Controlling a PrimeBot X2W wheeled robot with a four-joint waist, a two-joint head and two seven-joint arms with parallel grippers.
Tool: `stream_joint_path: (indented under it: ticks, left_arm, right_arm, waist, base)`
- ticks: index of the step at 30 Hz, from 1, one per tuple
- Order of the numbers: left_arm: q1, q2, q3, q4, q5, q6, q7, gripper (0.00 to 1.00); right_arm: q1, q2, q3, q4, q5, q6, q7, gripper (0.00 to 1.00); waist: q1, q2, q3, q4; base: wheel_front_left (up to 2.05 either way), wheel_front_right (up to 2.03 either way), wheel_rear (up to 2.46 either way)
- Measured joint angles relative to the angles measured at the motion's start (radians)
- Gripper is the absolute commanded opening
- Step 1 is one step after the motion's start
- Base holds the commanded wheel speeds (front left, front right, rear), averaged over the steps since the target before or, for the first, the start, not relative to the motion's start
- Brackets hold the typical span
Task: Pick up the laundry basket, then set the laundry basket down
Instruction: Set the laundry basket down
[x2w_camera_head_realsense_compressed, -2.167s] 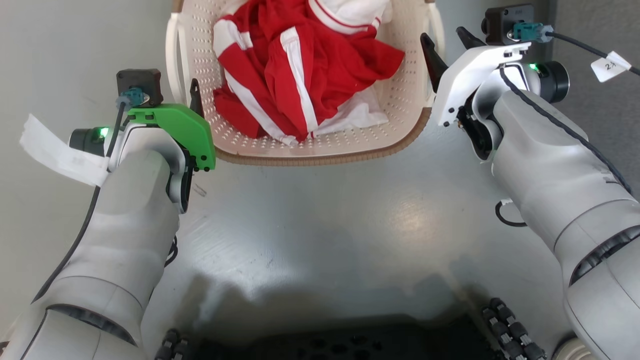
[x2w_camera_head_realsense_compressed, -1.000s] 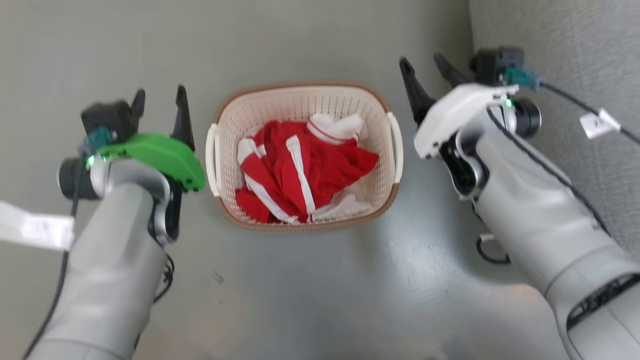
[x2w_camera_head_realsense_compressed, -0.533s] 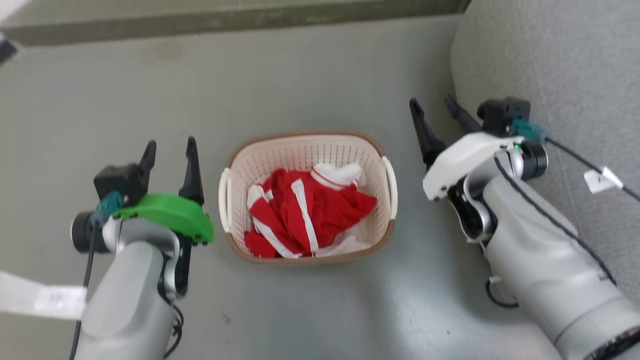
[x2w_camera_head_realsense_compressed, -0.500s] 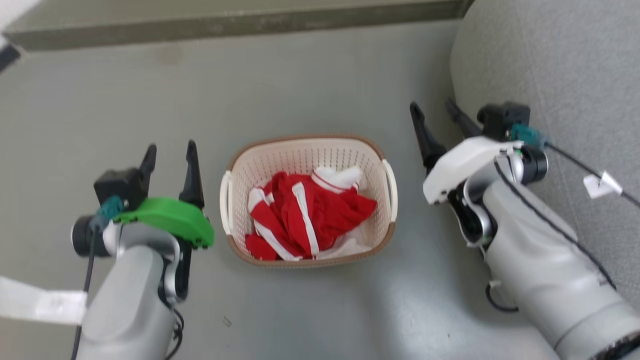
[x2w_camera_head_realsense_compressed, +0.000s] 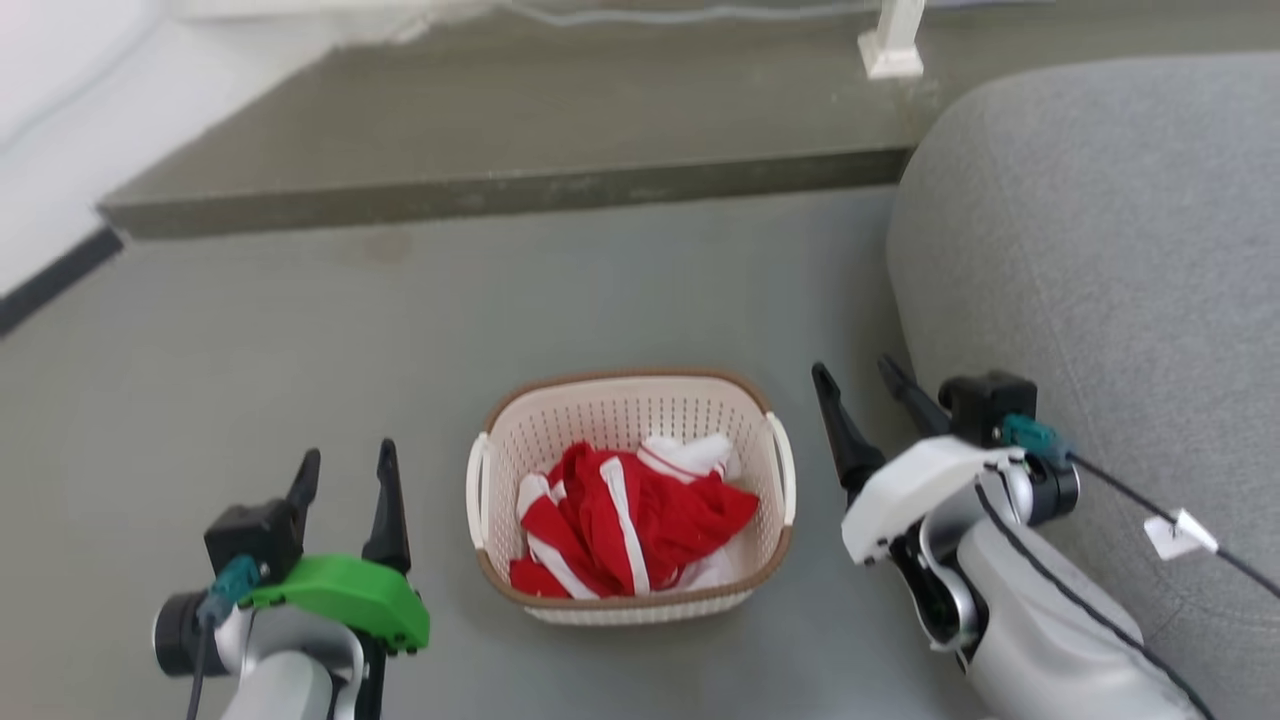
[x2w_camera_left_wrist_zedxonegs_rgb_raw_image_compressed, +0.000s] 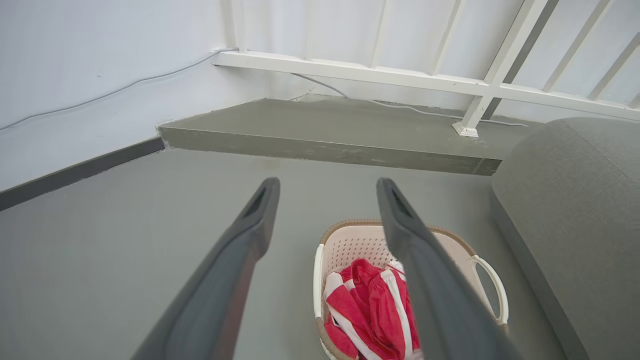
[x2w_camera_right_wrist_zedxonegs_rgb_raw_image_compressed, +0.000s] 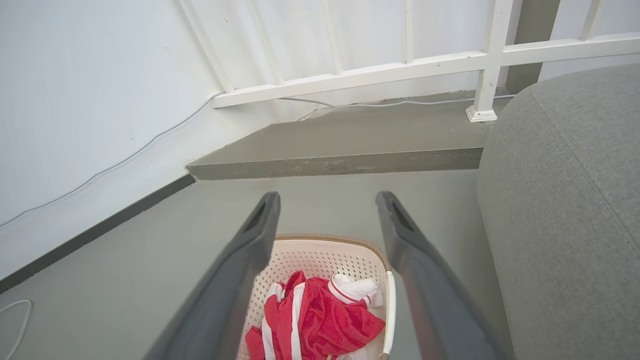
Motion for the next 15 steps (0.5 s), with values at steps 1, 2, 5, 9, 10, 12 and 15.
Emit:
stream_joint_path:
  ticks: [1, 2, 5, 9, 10, 12, 15]
  left_arm:
    - [0.014, -0.001, 0.002, -0.009, 0.001, 0.000, 0.000, 1.00]
    - [0.026, -0.002, 0.004, -0.018, 0.003, 0.000, 0.000, 1.00]
    - [0.059, -0.006, 0.012, -0.049, 0.009, 0.007, 0.000, 1.00]
    - [0.103, -0.009, 0.023, -0.080, 0.027, 0.007, 0.000, 1.00]
    - [0.112, -0.009, 0.025, -0.086, 0.031, 0.007, 0.000, 1.00]
    - [0.130, -0.009, 0.028, -0.100, 0.040, 0.007, 0.000, 1.00]
    - [0.145, -0.010, 0.034, -0.120, 0.052, 0.007, 0.000, 1.00]
  right_arm:
    - [0.015, 0.000, -0.004, -0.013, -0.006, -0.007, 0.000, 1.00]
    - [0.028, -0.001, -0.008, -0.024, -0.011, -0.007, 0.000, 1.00]
    - [0.066, -0.001, -0.021, -0.059, -0.025, -0.010, 0.000, 1.00]
    - [0.118, 0.000, -0.034, -0.098, -0.049, -0.017, 0.000, 1.00]
    - [0.128, -0.001, -0.037, -0.108, -0.050, -0.017, 0.000, 1.00]
    - [0.146, -0.001, -0.043, -0.125, -0.058, -0.019, 0.000, 1.00]
    - [0.168, -0.001, -0.052, -0.151, -0.069, -0.026, 0.000, 1.00]
  waist:
    - [0.0000, 0.0000, -0.012, 0.000]
    - [0.0000, 0.0000, -0.023, 0.000]
    - [0.0000, 0.0000, -0.055, 0.000]
    - [0.0000, 0.0000, -0.089, -0.002]
    - [0.0000, 0.0000, -0.095, -0.002]
    - [0.0000, 0.0000, -0.105, -0.004]
    - [0.0000, 0.0000, -0.114, -0.006]
  base:
    - [0.00, 0.00, 0.00]
    - [0.00, 0.00, 0.00]
    - [0.00, 0.00, 0.00]
    - [0.00, 0.00, 0.00]
    - [0.00, 0.00, 0.00]
    - [0.00, 0.00, 0.00]
    - [0.00, 0.00, 0.00]
